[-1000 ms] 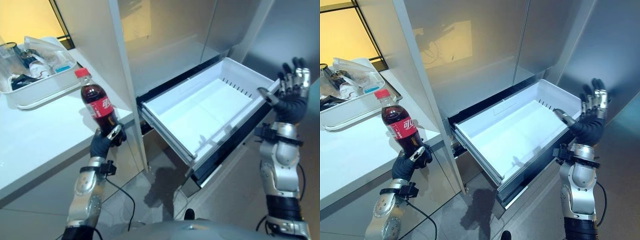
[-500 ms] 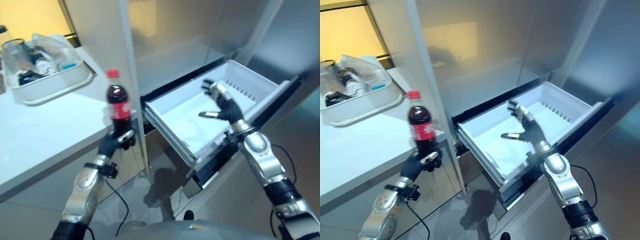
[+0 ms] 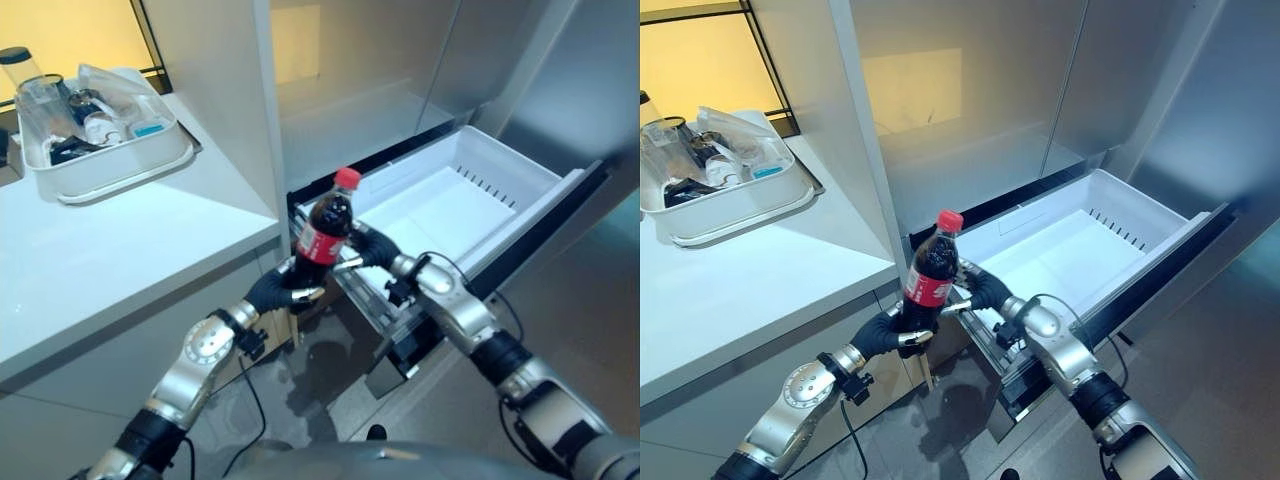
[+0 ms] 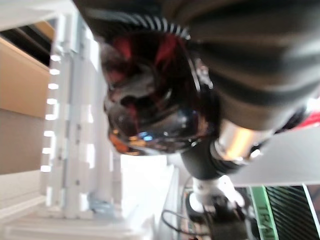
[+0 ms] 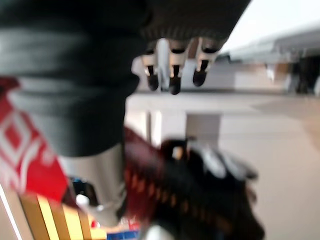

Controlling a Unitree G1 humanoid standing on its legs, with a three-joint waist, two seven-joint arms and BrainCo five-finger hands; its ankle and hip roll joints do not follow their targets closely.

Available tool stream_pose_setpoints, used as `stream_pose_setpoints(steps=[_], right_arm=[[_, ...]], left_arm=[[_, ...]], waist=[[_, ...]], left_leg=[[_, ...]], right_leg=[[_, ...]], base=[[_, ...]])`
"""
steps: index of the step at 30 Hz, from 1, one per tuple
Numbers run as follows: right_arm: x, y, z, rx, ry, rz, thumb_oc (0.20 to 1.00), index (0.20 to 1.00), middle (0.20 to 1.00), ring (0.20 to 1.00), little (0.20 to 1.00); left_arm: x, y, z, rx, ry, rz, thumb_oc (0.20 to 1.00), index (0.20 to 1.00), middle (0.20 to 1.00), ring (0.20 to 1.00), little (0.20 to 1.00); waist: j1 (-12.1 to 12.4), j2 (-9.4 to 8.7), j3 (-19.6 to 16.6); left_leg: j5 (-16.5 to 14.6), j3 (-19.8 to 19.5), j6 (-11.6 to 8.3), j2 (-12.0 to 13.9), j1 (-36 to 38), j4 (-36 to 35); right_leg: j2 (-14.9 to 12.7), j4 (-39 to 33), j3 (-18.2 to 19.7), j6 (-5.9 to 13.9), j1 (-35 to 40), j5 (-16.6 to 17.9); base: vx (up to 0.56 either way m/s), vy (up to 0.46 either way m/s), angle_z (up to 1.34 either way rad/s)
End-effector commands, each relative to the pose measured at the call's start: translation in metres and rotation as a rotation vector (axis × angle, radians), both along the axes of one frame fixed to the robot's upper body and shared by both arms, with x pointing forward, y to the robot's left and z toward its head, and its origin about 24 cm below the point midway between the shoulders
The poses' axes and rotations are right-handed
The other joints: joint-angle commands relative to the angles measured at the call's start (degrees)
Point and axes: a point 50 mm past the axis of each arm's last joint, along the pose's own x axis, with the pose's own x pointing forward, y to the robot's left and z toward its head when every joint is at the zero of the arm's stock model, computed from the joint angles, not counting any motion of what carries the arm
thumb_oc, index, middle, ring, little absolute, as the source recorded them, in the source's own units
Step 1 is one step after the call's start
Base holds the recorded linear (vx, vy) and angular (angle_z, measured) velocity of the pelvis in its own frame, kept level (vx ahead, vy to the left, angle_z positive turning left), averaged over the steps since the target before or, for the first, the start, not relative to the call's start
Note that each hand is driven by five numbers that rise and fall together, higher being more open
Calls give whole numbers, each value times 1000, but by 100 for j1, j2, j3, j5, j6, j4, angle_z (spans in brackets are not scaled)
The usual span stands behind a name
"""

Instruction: Take the drinks into the refrigerator

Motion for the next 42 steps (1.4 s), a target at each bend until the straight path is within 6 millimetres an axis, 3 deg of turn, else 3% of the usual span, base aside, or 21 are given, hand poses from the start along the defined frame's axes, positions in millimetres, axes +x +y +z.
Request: stream_pose_setpoints(steps=[1, 10, 11, 12, 13, 22, 23, 24, 29, 33, 35, 37, 40, 42], right_arm=[[14, 29, 41, 103, -114, 85, 1000, 1000, 1000, 1000, 1000], [18, 70, 46, 137, -103, 92, 1000, 1000, 1000, 1000, 1000], [18, 72, 46, 141, -103, 82, 664, 664, 664, 664, 664], [19, 74, 48, 142, -112, 71, 379, 379, 379, 379, 379], [19, 74, 47, 148, -112, 55, 200, 200, 200, 200, 200], [20, 56, 37, 171, -90, -55, 200, 200, 200, 200, 200], [22, 47, 37, 173, -96, -92, 200, 200, 200, 200, 200], [22, 42, 36, 173, -96, -112, 200, 200, 200, 200, 200], [26, 12, 45, 181, -160, -221, 200, 200, 200, 200, 200], [27, -38, 65, 212, -282, -390, 200, 200, 200, 200, 200], [26, -48, 68, 217, -300, -425, 200, 200, 200, 200, 200], [25, -76, 81, 234, -369, -526, 200, 200, 200, 200, 200], [21, -103, 95, 264, -431, -627, 200, 200, 200, 200, 200], [20, -108, 97, 272, -444, -644, 200, 200, 200, 200, 200]], left_arm=[[21, -30, 48, -79, -261, -114, 200, 200, 200, 200, 200], [25, -50, 32, -13, -224, -152, 200, 200, 200, 200, 200], [26, -52, 33, -4, -231, -153, 200, 200, 200, 200, 200], [26, -53, 33, 0, -233, -157, 200, 200, 200, 200, 200], [27, -53, 35, -2, -241, -155, 200, 200, 200, 200, 200], [22, -46, 21, -18, -175, -104, 200, 200, 200, 200, 200], [19, -39, 12, -28, -130, -55, 715, 715, 715, 715, 715], [18, -35, 8, -40, -108, -26, 1000, 1000, 1000, 1000, 1000], [8, -13, -6, -57, -41, 91, 1000, 1000, 1000, 1000, 1000], [-5, 13, -19, -91, 28, 226, 1000, 1000, 1000, 1000, 1000], [-9, 16, -22, -95, 41, 240, 1000, 1000, 1000, 1000, 1000], [-15, 29, -27, -92, 60, 305, 1000, 1000, 1000, 1000, 1000], [-20, 41, -31, -92, 79, 370, 1000, 1000, 1000, 1000, 1000], [-21, 44, -32, -87, 84, 378, 1000, 1000, 1000, 1000, 1000]], waist=[[96, -53, -128], [145, -27, -156], [148, -26, -158], [148, -21, -160], [148, -19, -159], [159, -48, -137], [178, -63, -126], [187, -68, -128], [228, -96, -103], [257, -109, -89], [263, -105, -92], [268, -107, -89], [269, -107, -94], [276, -107, -92]], left_leg=[[-204, -263, 91, -102, -143, 3], [-223, -270, 94, -94, -108, 3], [-221, -265, 94, -93, -104, 3], [-222, -262, 93, -92, -104, 3], [-222, -261, 92, -90, -105, 3], [-220, -276, 106, -88, -152, 3], [-216, -287, 110, -93, -163, 3], [-213, -292, 111, -93, -171, 3], [-208, -306, 123, -100, -194, 3], [-203, -320, 143, -114, -212, 3], [-200, -322, 145, -112, -214, 3], [-200, -332, 151, -119, -230, 3], [-199, -331, 156, -127, -242, 3], [-200, -332, 157, -126, -246, 3]], right_leg=[[-423, 279, -543, 523, 374, -364], [-407, 258, -549, 514, 423, -382], [-401, 254, -548, 514, 427, -383], [-398, 248, -543, 515, 429, -383], [-397, 245, -535, 515, 429, -381], [-403, 246, -550, 529, 395, -367], [-404, 241, -553, 528, 391, -356], [-405, 235, -561, 527, 388, -349], [-404, 220, -568, 529, 380, -338], [-401, 192, -578, 534, 378, -325], [-405, 193, -584, 536, 376, -325], [-413, 181, -591, 540, 377, -319], [-417, 176, -599, 543, 376, -319], [-419, 173, -592, 544, 374, -319]], base=[[0, 0, 0], [4, -1, 0], [0, 0, 0], [0, 0, 0], [0, 0, 0], [0, 0, 0], [0, 0, 0], [0, 0, 0], [0, 0, 0], [0, 1, 4], [0, 4, 6], [4, 2, 6], [2, 1, 5], [0, 0, 0]])
